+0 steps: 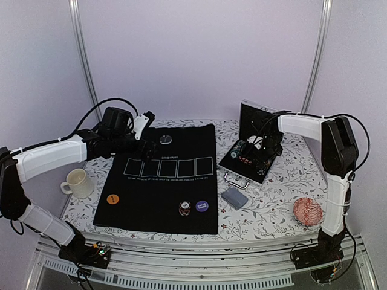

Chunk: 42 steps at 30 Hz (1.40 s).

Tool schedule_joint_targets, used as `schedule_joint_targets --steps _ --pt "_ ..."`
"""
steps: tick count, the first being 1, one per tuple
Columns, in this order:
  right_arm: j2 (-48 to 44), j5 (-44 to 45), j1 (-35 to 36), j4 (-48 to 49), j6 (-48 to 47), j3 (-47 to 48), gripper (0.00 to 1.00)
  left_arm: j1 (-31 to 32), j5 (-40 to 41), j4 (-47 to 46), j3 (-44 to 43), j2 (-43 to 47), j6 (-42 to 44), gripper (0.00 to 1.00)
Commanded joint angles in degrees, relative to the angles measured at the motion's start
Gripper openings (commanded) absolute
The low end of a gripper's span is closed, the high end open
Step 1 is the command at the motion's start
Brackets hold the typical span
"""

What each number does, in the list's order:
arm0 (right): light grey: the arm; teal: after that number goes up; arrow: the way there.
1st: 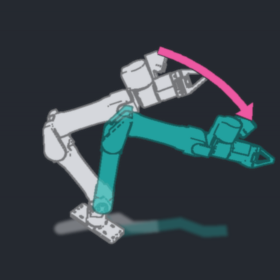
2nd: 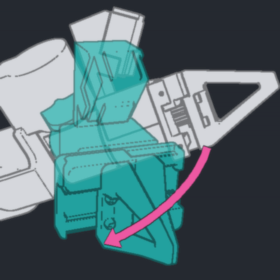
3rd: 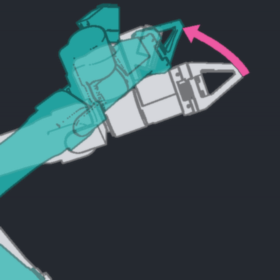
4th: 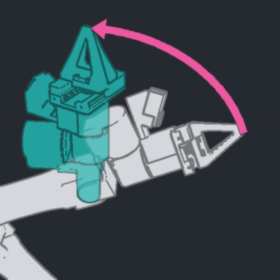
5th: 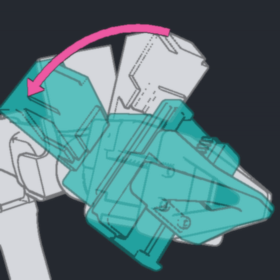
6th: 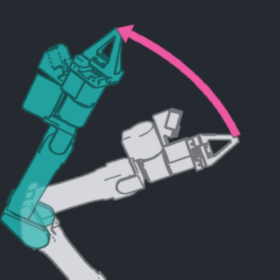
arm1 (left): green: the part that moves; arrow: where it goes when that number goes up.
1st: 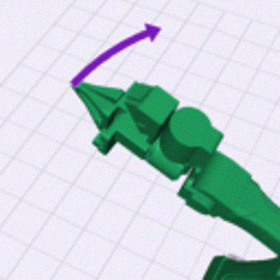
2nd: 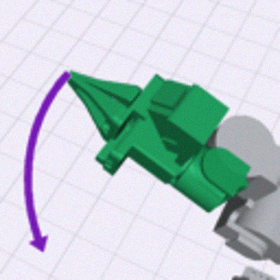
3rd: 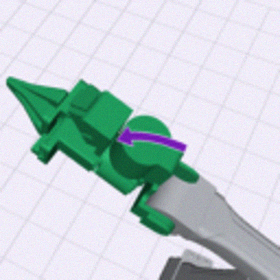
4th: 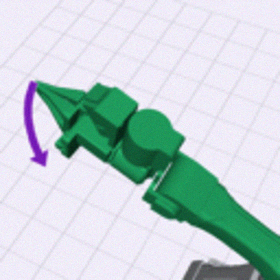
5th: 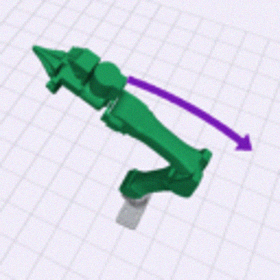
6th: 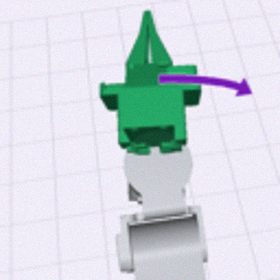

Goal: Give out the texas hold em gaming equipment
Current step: Adjust the poker chips pile in the chip case.

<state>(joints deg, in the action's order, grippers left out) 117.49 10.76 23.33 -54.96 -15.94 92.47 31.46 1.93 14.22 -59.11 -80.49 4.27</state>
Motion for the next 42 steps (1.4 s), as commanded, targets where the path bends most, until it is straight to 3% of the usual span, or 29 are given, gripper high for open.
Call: schedule_joint_targets --steps 1,12,32,34,39,42 --pt "3.01 2.02 0.00 -0.50 -0.94 1.77 0.88 -1.05 -1.19 -0.92 0.00 1.20 0.03 0.98" --pt "3.75 3.38 0.60 0.19 -0.39 0.56 0.85 -1.80 -0.99 -0.70 -0.22 0.41 -0.23 0.98" --pt "1.06 -0.45 3.50 -1.16 0.18 -1.56 0.61 -2.11 -1.34 -0.59 -0.04 0.59 0.10 0.98" --pt "0.25 1.18 3.43 -0.86 0.33 -1.63 0.63 -2.11 -1.54 -0.54 -0.04 0.52 0.10 0.98" --pt "-0.28 7.23 2.86 1.29 -0.24 -1.68 0.82 -2.11 -1.86 -0.42 -0.10 0.51 0.11 0.98" --pt "1.19 8.74 2.51 2.23 -0.64 -0.65 0.87 -2.11 -1.89 -0.35 -0.09 0.56 0.21 0.98"
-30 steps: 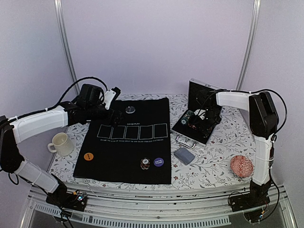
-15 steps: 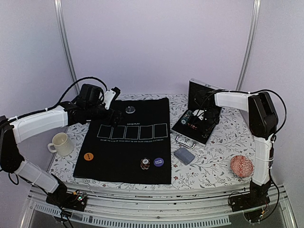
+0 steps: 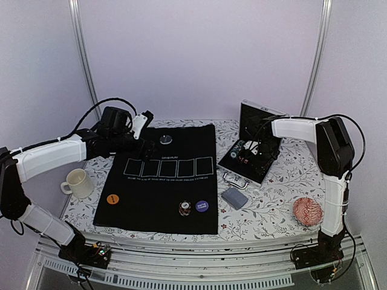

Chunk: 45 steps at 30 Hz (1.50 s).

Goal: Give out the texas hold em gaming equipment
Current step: Adjust the poker chips pile in the chip case.

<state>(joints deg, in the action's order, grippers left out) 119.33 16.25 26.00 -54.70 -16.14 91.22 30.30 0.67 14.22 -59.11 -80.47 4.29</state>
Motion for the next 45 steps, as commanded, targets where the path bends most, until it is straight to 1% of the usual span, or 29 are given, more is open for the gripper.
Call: schedule_joint_targets --steps 1,4,9,14,18,23,33,36,39,45 --pt "0.11 4.52 -0.11 2.06 -0.59 0.89 0.87 -0.95 -0.61 -0.36 -0.05 0.59 0.19 0.98" --pt "2.33 8.24 -0.16 2.38 -0.88 1.24 0.87 -0.95 -0.60 -0.41 0.11 0.65 0.27 0.98" --pt "3.44 5.68 -0.12 2.55 -1.00 0.23 0.86 -0.95 -0.56 -0.17 0.12 0.66 0.45 0.98" --pt "3.01 -0.14 0.20 2.98 -1.08 -1.31 0.77 -1.02 -0.49 -0.23 0.22 0.72 0.48 0.98" --pt "2.04 -2.05 1.27 2.74 -1.37 -2.14 0.69 -0.97 -0.63 -0.17 0.22 0.71 0.56 0.98" --pt "-0.04 -3.58 2.26 2.10 -0.88 -3.07 0.64 -0.98 -0.67 -0.24 0.31 0.69 0.69 0.98" --pt "-2.54 -3.83 2.97 2.05 -1.08 -3.88 0.61 -0.96 -1.41 -0.21 0.31 0.23 0.58 0.98" --pt "-2.95 -1.86 2.92 3.05 -1.42 -4.50 0.61 -1.00 -1.64 -0.19 0.31 0.03 0.62 0.98" --pt "-2.45 1.08 2.93 3.05 -1.59 -4.13 0.62 -0.96 -2.01 -0.19 0.23 -0.13 0.61 0.98" --pt "-0.68 4.16 2.92 2.00 -1.02 -2.01 0.69 -0.95 -2.29 0.05 0.14 -0.43 0.62 0.98"
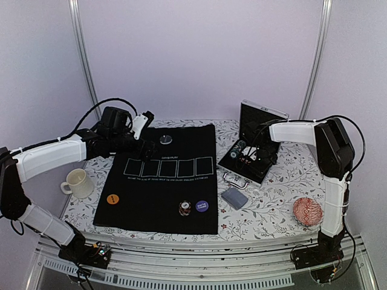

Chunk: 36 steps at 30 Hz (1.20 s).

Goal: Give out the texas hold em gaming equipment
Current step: Adjust the poker chips pile in the chip case, then pick up the chip case.

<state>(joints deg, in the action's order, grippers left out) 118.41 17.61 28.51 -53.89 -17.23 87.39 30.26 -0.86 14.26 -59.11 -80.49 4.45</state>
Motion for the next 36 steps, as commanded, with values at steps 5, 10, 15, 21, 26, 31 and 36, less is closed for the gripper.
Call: schedule_joint_targets --steps 5,10,15,21,26,31,36 --pt "0.85 2.31 0.32 2.45 -0.78 2.00 0.70 -1.01 -0.73 0.06 0.14 -0.43 0.47 0.98" --pt "1.53 2.09 -0.02 3.42 -1.98 2.87 0.71 -0.97 -0.94 0.24 0.13 -0.38 0.59 0.98" --pt "2.19 -0.35 -0.45 4.25 -3.32 3.11 0.70 -0.95 -1.02 0.40 0.14 -0.37 0.64 0.98" --pt "2.60 -4.70 -1.20 5.49 -4.52 1.70 0.62 -0.98 -0.91 0.45 0.22 -0.36 0.80 0.98" --pt "3.36 -3.19 -1.33 4.19 -3.31 0.06 0.58 -0.96 -0.89 0.44 0.23 -0.41 0.85 0.98" --pt "4.08 -1.15 -1.83 4.54 -2.41 -1.22 0.58 -0.98 -0.95 0.51 0.16 -0.60 0.90 0.98" --pt "4.90 -1.53 -1.88 4.46 -2.10 -0.44 0.47 -0.98 -0.98 0.53 0.23 -0.53 0.91 0.98"
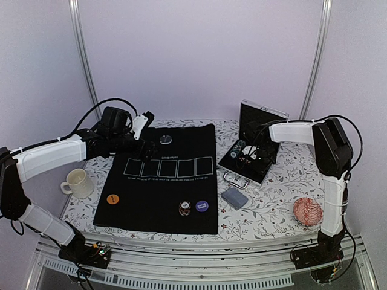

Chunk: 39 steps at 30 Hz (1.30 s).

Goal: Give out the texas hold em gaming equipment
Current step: Pick up the chip case, then place the poker chips pile on the poker table mat.

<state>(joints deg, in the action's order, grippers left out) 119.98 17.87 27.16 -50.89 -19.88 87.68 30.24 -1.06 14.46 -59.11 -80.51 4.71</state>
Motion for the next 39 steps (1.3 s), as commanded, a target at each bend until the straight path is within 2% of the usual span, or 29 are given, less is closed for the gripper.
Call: schedule_joint_targets --steps 1,7,11,12,14,15,30,35,39 --pt "3.33 -1.99 -0.55 1.37 0.54 -0.67 0.42 -0.95 -0.76 0.31 0.23 -0.46 0.66 0.98" --pt "1.08 -2.22 -0.61 0.50 1.34 -0.54 0.25 -0.92 -0.62 0.35 0.22 -0.20 0.80 0.98" --pt "-1.96 -2.05 -1.23 -0.59 3.21 0.42 0.20 -0.96 -0.67 0.33 0.23 -0.26 0.78 0.98" --pt "-2.80 -2.05 -1.54 -0.95 3.65 0.78 0.17 -1.00 -0.67 0.31 0.23 -0.26 0.81 0.98" --pt "-4.57 -2.36 -2.18 -1.47 4.86 1.76 0.06 -0.97 -0.66 0.31 0.23 -0.15 0.83 0.98" --pt "-5.44 -3.04 -2.57 -1.49 5.41 2.12 0.04 -1.00 -0.69 0.35 0.23 -0.05 0.84 0.98" --pt "-10.77 -10.76 -8.98 -4.77 13.55 9.09 0.02 -0.89 -3.31 -1.35 1.38 2.60 1.61 0.98" --pt "-13.14 -24.72 -9.02 -5.07 17.39 14.63 0.02 -0.88 -6.36 -3.69 2.83 4.83 2.28 0.98" --pt "-15.10 -45.66 -7.44 1.36 24.46 14.12 0.02 -0.66 -10.85 -6.16 4.27 7.16 3.07 0.98"
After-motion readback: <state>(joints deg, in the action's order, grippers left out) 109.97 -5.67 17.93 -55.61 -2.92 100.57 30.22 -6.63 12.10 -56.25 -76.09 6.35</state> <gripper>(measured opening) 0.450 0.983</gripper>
